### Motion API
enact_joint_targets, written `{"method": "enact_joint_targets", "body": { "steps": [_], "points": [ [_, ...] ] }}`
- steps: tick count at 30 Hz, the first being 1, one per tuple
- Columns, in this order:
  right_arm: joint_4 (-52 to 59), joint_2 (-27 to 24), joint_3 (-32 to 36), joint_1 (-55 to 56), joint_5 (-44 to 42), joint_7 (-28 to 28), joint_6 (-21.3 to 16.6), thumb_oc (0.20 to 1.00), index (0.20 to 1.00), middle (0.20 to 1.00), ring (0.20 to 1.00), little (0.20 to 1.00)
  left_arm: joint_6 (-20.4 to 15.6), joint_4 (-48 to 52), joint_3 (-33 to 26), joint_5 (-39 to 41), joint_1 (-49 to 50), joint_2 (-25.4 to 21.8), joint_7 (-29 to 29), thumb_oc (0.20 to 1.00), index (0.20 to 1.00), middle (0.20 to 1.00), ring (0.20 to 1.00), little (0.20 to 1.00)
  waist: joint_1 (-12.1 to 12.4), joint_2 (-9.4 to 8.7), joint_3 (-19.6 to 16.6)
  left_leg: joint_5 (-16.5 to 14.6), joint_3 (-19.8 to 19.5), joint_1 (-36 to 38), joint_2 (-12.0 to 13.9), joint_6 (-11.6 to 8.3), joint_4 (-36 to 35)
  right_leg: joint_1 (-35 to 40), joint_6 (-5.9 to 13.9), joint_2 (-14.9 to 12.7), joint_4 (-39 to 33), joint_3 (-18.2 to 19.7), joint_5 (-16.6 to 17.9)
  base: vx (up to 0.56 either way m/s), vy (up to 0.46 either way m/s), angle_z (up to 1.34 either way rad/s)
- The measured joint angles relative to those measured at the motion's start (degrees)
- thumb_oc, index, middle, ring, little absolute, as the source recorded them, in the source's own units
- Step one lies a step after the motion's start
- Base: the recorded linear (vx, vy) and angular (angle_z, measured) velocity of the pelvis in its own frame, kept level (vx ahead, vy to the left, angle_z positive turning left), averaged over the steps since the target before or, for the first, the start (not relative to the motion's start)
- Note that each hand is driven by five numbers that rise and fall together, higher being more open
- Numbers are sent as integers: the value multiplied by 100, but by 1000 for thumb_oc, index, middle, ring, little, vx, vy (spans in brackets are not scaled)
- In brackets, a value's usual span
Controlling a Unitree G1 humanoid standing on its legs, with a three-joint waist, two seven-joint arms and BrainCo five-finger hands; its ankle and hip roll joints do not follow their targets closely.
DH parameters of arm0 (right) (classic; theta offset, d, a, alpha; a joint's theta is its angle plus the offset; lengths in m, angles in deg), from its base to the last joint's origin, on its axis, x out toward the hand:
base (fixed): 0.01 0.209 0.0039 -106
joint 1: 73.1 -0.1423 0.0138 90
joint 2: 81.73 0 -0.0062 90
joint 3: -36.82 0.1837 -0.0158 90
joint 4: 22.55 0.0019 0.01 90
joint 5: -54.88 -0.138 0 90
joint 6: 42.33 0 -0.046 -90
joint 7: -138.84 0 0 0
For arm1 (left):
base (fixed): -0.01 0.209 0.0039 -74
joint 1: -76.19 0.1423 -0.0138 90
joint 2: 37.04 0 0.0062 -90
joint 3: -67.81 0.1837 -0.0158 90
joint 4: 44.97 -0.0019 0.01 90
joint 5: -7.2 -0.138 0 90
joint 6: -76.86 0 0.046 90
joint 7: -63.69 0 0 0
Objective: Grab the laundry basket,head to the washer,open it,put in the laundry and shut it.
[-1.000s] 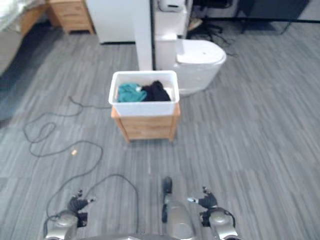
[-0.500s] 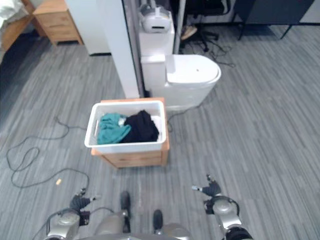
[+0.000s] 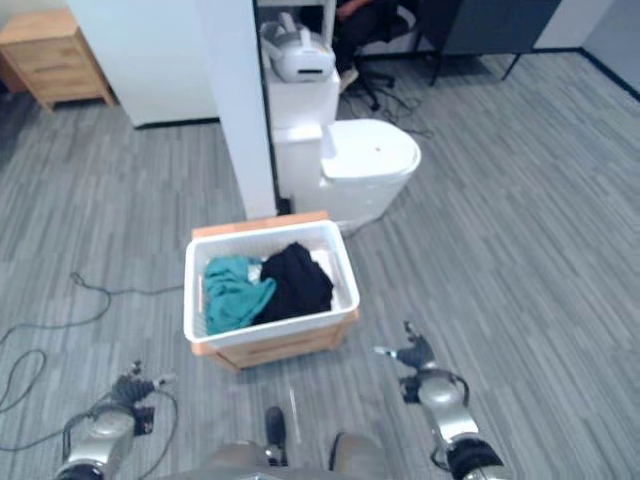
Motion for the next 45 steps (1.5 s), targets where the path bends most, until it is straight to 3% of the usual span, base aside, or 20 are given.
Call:
{"method": "enact_joint_targets", "body": {
  "steps": [1, 2, 5, 11, 18, 21, 28, 29, 30, 31, 37, 40, 45],
  "points": [
    [-11, -26, -46, -86, 2, -6, 19, 1000, 1000, 1000, 1000, 1000, -13, -25, -5, 7, -72, 6, 38, 1000, 1000, 1000, 1000, 1000, 33, 19, 20, -74, 22, 3, 5, -32, -9, -270, 27, -57, 15, -190, 21, 205, -100, 17],
    [-21, -48, -15, -98, 2, -20, 23, 1000, 1000, 1000, 1000, 1000, -23, 56, -36, 7, -7, 5, 49, 1000, 1000, 1000, 1000, 1000, -17, -21, 26, -125, -44, 28, -26, 0, 17, -297, 80, -107, -684, -432, 171, 177, -90, 23],
    [17, -74, -18, -162, 1, -36, 48, 1000, 1000, 1000, 1000, 1000, -35, 495, -38, 6, 239, 7, 67, 1000, 1000, 1000, 1000, 1000, 2, 1, -16, -177, -140, 85, 26, -89, 10, -124, 44, 50, -1048, -290, 626, 142, -82, 18],
    [-40, -244, -395, -954, -4, -144, 63, 1000, 1000, 1000, 1000, 1000, -11, 457, 143, -6, -173, -23, 171, 1000, 1000, 1000, 1000, 1000, 119, 156, -55, -73, -176, 62, 293, -185, -49, 508, -316, 391, -2412, -532, 1473, 14, -48, 3],
    [-705, -137, -1064, -2072, -149, -346, 70, 1000, 1000, 1000, 1000, 1000, -42, 170, 568, 7, -1391, -27, 504, 1000, 1000, 1000, 1000, 1000, 138, 256, -54, 2, -194, -337, 388, -288, -49, 322, -413, 517, -2772, -582, 1631, -89, -32, 4],
    [-1210, 44, -1294, -2578, -336, -436, 67, 1000, 1000, 1000, 1000, 1000, -86, -508, 940, 7, -2121, -39, 639, 1000, 1000, 1000, 1000, 1000, 133, 325, 2, 28, -247, -573, 413, -315, -47, 94, -413, 544, -2771, -607, 1632, -98, -25, 5],
    [-2375, 421, -1615, -3871, -805, -641, 45, 1000, 1000, 1000, 1000, 1000, -117, -1590, 1509, 1, -3248, 6, 1140, 1000, 1000, 1000, 1000, 1000, 273, 323, 654, 143, -341, -1074, 456, -389, -46, -376, -446, 589, -2766, -680, 1716, -31, -27, 6],
    [-2307, 439, -1613, -3885, -901, -640, 22, 630, 630, 630, 630, 630, -56, -1627, 1472, 3, -3210, -24, 1150, 1000, 1000, 1000, 1000, 1000, 262, 307, 679, 143, -339, -1093, 460, -389, -46, -395, -454, 593, -2766, -683, 1722, -16, -31, 1],
    [-2292, 449, -1619, -3866, -921, -625, 6, 200, 200, 200, 200, 200, -32, -1626, 1478, 1, -3112, -14, 1147, 796, 796, 796, 796, 796, 267, 294, 699, 143, -334, -1096, 460, -389, -46, -392, -454, 592, -2765, -681, 1722, 0, 0, 0],
    [-2215, 455, -1619, -3818, -958, -627, -35, 200, 200, 200, 200, 200, -37, -1561, 1469, -7, -2980, -1, 1157, 200, 200, 200, 200, 200, 265, 283, 706, 143, -332, -1093, 460, -389, -46, -388, -454, 591, -2765, -671, 1722, 0, 0, 0],
    [-1581, 448, -1511, -3251, -1199, -635, -104, 200, 200, 200, 200, 200, -95, -835, 1367, -7, -2358, 35, 1083, 200, 200, 200, 200, 200, 265, 237, 730, 143, -331, -898, 434, -390, -47, -166, -453, 566, -2767, -572, 1720, 4, -27, 5],
    [185, 216, -1018, -1803, -1157, -788, -14, 200, 200, 200, 200, 200, 63, 741, 806, -38, -1322, 190, 1146, 200, 200, 200, 200, 200, 266, 142, 788, 143, -328, -726, 393, -389, -53, 21, -452, 522, -2770, -522, 1718, 44, -96, 6],
    [1209, 17, -596, -672, -908, -668, -39, 200, 200, 200, 200, 200, 146, 1613, 966, -107, -495, 241, 1051, 200, 200, 200, 200, 200, 106, 39, 774, 121, -358, -346, 384, -413, -62, 426, -355, 514, -2773, -466, 1572, 42, -94, 5]
  ]
}}
